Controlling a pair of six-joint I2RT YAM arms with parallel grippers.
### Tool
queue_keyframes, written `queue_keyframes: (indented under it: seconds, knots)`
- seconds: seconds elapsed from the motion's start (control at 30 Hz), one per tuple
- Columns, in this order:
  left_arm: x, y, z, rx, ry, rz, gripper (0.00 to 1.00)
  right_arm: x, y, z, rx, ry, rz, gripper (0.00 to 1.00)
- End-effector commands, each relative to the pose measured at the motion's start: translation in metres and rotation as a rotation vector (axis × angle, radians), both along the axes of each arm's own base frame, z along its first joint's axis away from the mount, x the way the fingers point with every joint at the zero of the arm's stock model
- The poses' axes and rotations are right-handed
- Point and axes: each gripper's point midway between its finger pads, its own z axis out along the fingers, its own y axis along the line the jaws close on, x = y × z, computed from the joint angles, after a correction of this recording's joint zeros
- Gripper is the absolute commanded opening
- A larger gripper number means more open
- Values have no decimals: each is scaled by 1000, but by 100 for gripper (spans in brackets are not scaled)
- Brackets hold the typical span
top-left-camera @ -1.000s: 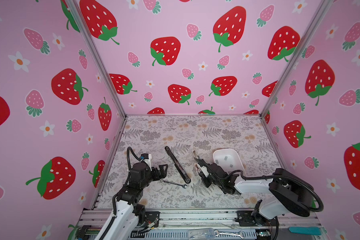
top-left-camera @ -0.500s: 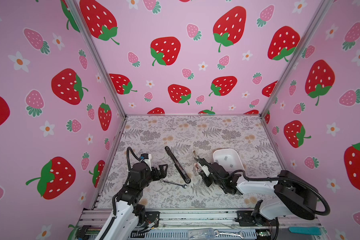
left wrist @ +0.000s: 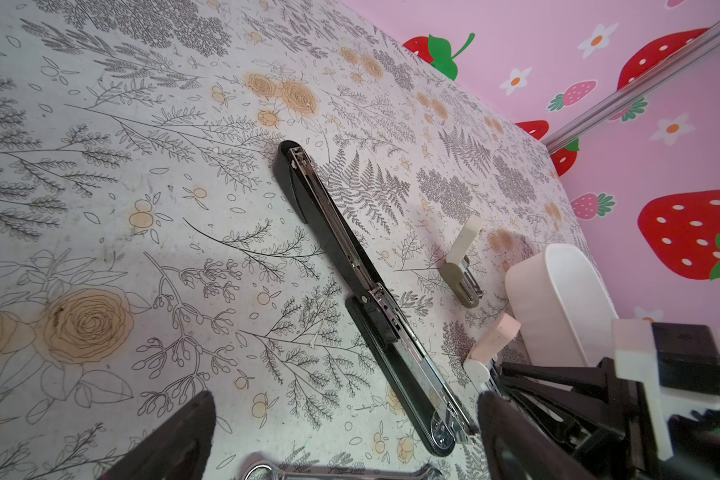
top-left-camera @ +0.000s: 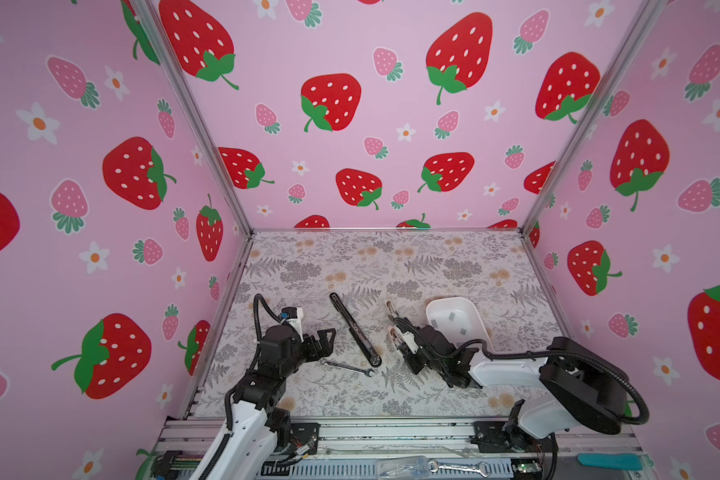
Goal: Load the staples into the stapler
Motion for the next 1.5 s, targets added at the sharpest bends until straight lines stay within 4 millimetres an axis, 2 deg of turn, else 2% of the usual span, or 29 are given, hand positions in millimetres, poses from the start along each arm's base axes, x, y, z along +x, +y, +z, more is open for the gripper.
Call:
queue_keyframes:
  seconds: [0.0, 0.27, 0.37, 0.83, 1.17, 1.47]
  knots:
    - [1, 0, 2, -3, -13, -1, 99, 6, 0, 7, 10, -11, -26, 7]
    - [1, 0, 3, -3, -15, -2, 99, 6, 3, 32, 71, -32, -31, 7]
    - [0, 0, 2, -3, -13, -2, 99, 5, 4, 36, 90, -30, -23, 7]
    - [0, 0, 2, -5, -12, -3, 99, 4, 16, 21, 90, 18, -8, 7]
    - [0, 0, 3, -4, -14, -3, 99, 3, 17, 22, 100, 24, -8, 7]
    - [0, 0, 2, -5, -15, -2, 99, 5, 12, 13, 71, 23, -23, 7]
